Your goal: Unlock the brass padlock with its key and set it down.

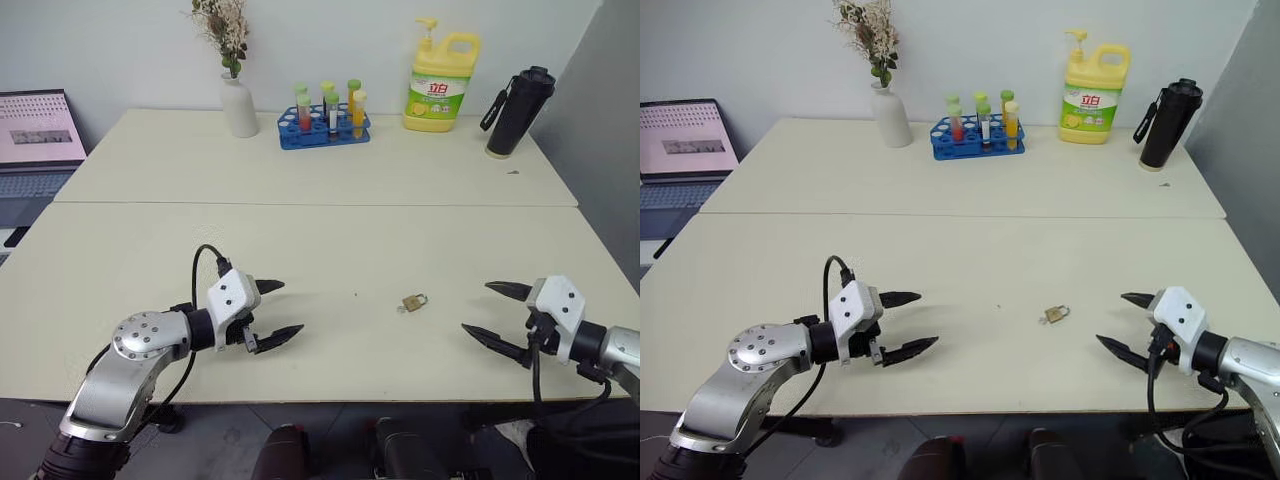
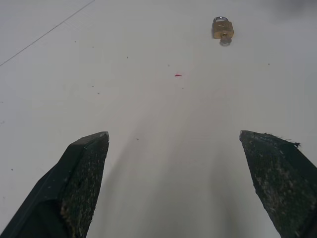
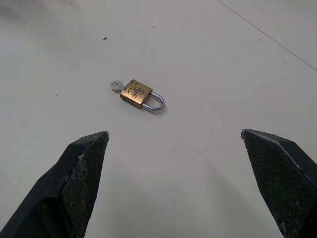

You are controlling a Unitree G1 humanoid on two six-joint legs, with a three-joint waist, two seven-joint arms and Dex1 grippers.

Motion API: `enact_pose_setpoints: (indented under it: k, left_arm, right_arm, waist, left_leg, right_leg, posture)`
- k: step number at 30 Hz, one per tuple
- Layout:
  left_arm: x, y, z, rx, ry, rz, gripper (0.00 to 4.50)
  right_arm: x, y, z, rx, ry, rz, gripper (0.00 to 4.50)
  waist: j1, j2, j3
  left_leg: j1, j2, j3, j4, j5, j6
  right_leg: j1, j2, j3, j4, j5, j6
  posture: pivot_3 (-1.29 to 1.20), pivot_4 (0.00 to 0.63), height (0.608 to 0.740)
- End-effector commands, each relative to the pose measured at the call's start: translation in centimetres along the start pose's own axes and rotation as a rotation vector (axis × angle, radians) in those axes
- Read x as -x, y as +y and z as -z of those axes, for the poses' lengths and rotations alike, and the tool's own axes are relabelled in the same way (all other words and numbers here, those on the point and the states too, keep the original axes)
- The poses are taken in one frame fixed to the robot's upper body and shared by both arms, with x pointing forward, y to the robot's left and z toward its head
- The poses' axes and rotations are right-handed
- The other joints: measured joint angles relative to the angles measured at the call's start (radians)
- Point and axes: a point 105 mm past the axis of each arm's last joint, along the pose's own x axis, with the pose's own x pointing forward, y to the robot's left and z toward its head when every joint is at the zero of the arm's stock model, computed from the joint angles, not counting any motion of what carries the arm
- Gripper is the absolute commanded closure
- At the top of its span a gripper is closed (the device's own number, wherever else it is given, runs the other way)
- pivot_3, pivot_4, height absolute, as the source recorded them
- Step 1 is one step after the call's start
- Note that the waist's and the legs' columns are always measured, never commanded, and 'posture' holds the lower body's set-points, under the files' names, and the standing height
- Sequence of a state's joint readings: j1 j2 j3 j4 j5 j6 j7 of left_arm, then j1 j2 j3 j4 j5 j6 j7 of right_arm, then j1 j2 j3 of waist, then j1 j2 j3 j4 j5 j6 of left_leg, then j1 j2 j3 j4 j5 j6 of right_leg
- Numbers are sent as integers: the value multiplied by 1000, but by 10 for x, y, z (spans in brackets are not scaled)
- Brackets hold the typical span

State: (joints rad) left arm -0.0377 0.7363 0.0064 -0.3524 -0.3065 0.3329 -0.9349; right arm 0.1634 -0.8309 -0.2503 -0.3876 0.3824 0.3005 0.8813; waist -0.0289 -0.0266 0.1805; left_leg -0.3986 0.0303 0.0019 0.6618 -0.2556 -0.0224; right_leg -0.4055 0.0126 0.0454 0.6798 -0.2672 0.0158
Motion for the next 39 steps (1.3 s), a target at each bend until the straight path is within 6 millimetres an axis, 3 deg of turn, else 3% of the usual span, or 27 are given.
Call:
enact_pose_setpoints:
  k: [1,13,16,18,26,33,39]
  left_arm:
    - [1,-7,-8,-59,-26,36,107]
    - [-2,-5,-12,-57,-27,20,107]
    - [-4,-8,-24,20,-79,52,107]
    - [-4,-16,-20,-6,-49,112,107]
    - [-7,-27,-26,-51,-45,202,107]
    - [-12,-40,-49,-101,-107,246,107]
    - [-12,-58,-52,-157,-94,306,107]
  right_arm:
    - [-2,2,-10,34,-31,-11,0]
    - [-10,4,-3,39,1,-21,0]
    - [-15,7,-3,47,17,-56,0]
    - [-21,6,-8,82,21,-91,0]
    - [-53,2,-22,227,74,-368,0]
    - [-78,-13,-20,306,191,-596,0]
    - [-97,-21,-15,370,228,-687,0]
  waist:
    - [0,0,0]
    - [0,0,0]
    - [0,0,0]
    - [-1,0,0]
    - [-2,0,0]
    - [-1,0,1]
    - [-2,1,1]
  left_leg:
    - [0,0,0,0,0,0]
    - [0,0,0,0,0,0]
    - [0,0,0,0,0,0]
    - [0,0,0,0,0,0]
    - [1,0,0,0,0,0]
    - [0,-1,1,1,0,0]
    - [0,0,0,0,0,0]
  right_leg:
    - [0,0,0,0,0,0]
    - [0,0,0,0,0,0]
    - [0,0,0,0,0,0]
    - [0,0,0,0,0,0]
    - [0,2,-1,0,0,0]
    - [-1,2,-1,0,0,-1]
    - [0,1,-1,0,2,-4]
  posture:
    - [0,150,740]
    - [0,150,740]
    - [0,150,740]
    - [0,150,740]
    - [0,150,740]
    - [0,150,740]
    - [0,150,740]
